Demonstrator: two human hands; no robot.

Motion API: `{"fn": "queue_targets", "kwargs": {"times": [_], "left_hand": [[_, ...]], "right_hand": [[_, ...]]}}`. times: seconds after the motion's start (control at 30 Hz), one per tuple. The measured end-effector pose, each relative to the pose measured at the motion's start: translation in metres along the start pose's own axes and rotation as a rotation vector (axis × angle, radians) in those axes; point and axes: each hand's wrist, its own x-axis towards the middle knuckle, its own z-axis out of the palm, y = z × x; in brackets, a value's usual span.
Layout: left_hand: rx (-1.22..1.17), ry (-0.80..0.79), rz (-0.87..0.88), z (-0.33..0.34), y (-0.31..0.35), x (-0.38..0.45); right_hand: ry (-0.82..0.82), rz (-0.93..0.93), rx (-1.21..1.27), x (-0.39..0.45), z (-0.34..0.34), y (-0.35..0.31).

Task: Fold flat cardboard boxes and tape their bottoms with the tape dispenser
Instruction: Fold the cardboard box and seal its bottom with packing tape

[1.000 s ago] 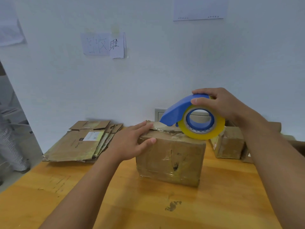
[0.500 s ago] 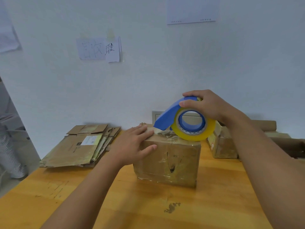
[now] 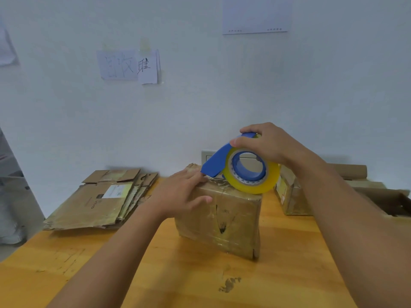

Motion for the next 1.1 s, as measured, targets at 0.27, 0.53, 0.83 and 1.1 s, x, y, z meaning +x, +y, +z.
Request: {"fn": "queue_targets", "kwargs": {"times": [0.27, 0.53, 0.83, 1.1], "left_hand": [[0.026, -0.021, -0.031, 0.001, 0.001, 0.002], [-0.005, -0.020, -0.021, 0.002, 0.005, 0.004], [-0.007, -0.045, -0.007, 0.005, 0.004, 0.011], [-0.004, -0.061, 0.006, 0.003, 0.005, 0.010]], "right_hand": [[-0.012, 0.001, 0.067, -0.004, -0.011, 0.003], [-0.061, -0.014, 0.027, -0.004, -0.025, 0.004], [-0.069, 0.013, 0.061, -0.016, -0.037, 0.009], [-0.028, 0.012, 0.081, -0.025, -0.041, 0.019]]}}
